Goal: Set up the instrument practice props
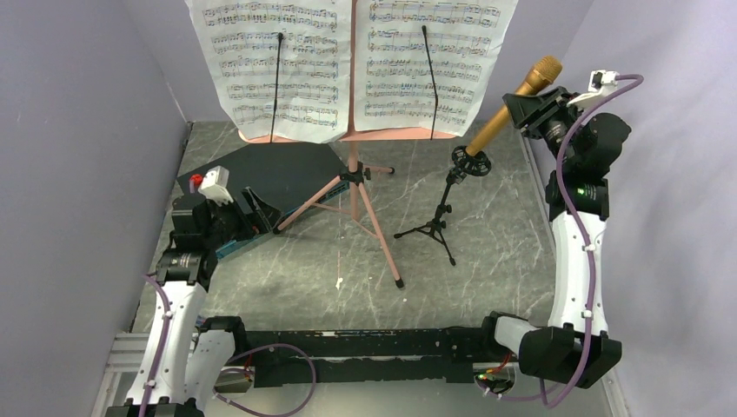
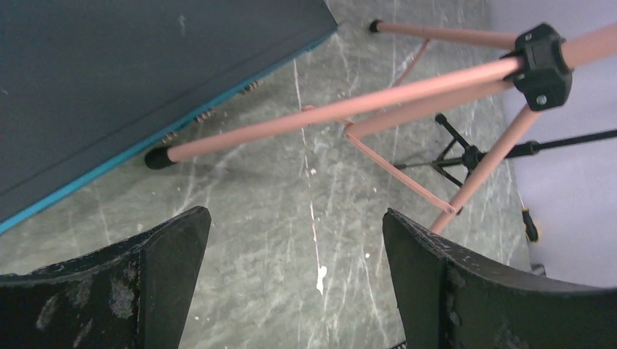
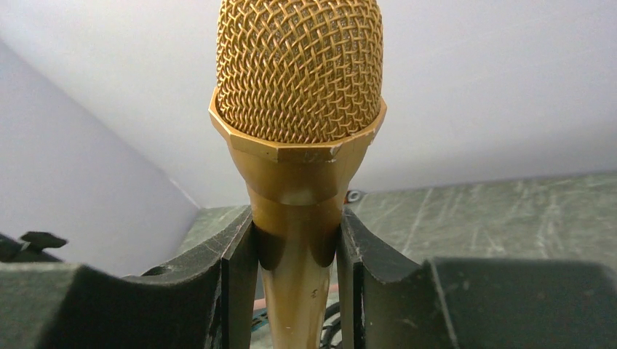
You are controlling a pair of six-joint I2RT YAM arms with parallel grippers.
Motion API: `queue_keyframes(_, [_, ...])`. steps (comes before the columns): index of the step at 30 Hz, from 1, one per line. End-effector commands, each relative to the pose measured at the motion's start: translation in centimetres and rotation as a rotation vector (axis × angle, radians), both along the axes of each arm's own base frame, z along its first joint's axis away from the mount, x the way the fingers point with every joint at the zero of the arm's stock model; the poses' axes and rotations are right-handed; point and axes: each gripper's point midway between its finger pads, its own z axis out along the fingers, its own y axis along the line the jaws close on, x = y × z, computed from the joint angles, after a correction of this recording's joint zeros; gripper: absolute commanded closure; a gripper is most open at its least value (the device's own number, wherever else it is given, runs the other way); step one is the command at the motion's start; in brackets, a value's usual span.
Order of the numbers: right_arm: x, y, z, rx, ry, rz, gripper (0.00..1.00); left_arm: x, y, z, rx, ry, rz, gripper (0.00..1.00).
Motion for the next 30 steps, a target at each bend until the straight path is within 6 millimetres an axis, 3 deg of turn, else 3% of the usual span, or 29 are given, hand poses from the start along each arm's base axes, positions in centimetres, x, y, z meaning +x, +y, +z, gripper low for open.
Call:
queue_keyframes(1, [0.0,-1.7,2.5,-0.118,-0.074,-0.096,1.0,1.9,1.6,4.1,0.071,-0.17,0.071,0.06])
queue_keyframes(7, [0.4,-2.4,3.3,-0.181,-0.083,-0.129,1.0,2.3,3.3,5.3,0.235,-0.19,0.075,0.06])
queue_keyframes(12, [0.1,-1.3,2.6,-0.2,-0.102,-0.063,1.0,1.8,5.1,4.2,0.352,-0.152,0.11,0.06])
queue_keyframes(15, [0.3,-1.3,2.0,-0.202,-0.096,-0.059,1.0,1.3,5.0,2.9,0.336,-0.144,0.117,0.06])
queue_keyframes(30, [1.9,-1.1,-0.3,-0.2,-0.035,-0.01,1.0,1.0,5.1,3.0,0.335,-0.142,0.123,0.06])
